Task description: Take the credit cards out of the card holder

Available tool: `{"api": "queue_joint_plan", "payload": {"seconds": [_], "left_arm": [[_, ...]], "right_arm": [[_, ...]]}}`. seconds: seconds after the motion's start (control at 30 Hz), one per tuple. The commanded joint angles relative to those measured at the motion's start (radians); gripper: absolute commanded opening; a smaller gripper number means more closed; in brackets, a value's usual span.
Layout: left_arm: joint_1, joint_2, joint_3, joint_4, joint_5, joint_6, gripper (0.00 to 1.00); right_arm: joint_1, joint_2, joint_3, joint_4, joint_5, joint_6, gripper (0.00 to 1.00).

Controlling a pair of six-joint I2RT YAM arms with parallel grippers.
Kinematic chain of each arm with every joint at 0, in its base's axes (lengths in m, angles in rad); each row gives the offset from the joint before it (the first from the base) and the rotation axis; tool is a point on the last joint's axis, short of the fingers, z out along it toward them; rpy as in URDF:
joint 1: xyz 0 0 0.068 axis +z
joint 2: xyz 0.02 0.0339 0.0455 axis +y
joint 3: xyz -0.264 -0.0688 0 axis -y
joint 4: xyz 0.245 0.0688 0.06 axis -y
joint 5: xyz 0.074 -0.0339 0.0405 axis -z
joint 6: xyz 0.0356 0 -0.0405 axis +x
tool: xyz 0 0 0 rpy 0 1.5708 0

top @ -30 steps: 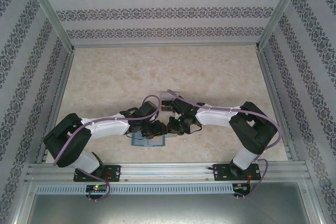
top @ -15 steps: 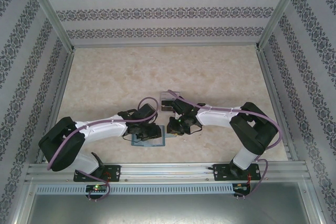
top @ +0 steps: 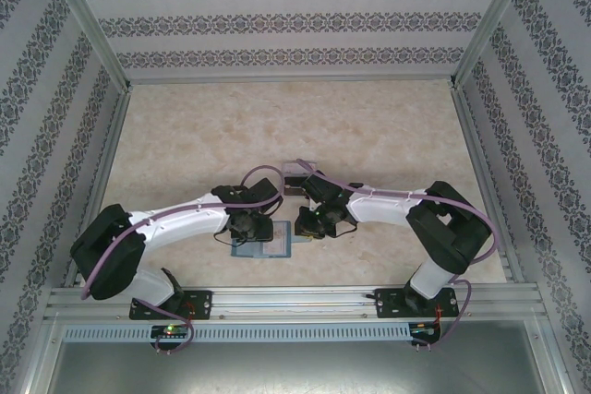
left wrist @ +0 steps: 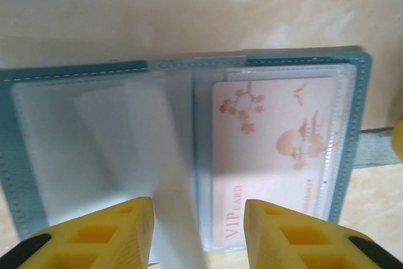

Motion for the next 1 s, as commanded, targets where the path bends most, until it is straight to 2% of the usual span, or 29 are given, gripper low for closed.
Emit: {"api": "queue_joint_plan", "payload": {"seconds": [0.0,0.07,0.3,0.43,0.6,0.87,0.97], "left_arm": [[-0.018,0.022,0.039,-0.133,-0.073,0.05,0.45],[-0.019,0.023,0.045,-0.147,-0.081,0.055,0.44],[-0.02,-0.017,0.036,-0.128,-0.07,0.047,0.21],[-0.02,-0.021,0.029,-0.136,-0.078,0.052,0.13],[-0.02,0.003,0.013,-0.154,-0.091,0.066,0.13],[-0.019,0.016,-0.008,-0.187,-0.122,0.08,0.25],[-0.019,0.007,-0.016,-0.203,-0.137,0.088,0.27]], "right_arm": [[0.013,-0.003,-0.025,-0.048,0.038,0.004,0.2],[0.012,-0.002,-0.023,-0.048,0.036,0.004,0.2],[0.012,0.005,-0.017,-0.049,0.037,0.002,0.2],[0.013,0.006,-0.017,-0.052,0.04,0.0,0.2],[0.012,-0.001,-0.022,-0.066,0.05,-0.001,0.2],[0.012,-0.03,-0.02,-0.091,0.062,-0.001,0.2],[0.013,-0.039,-0.015,-0.103,0.067,-0.003,0.22]]}}
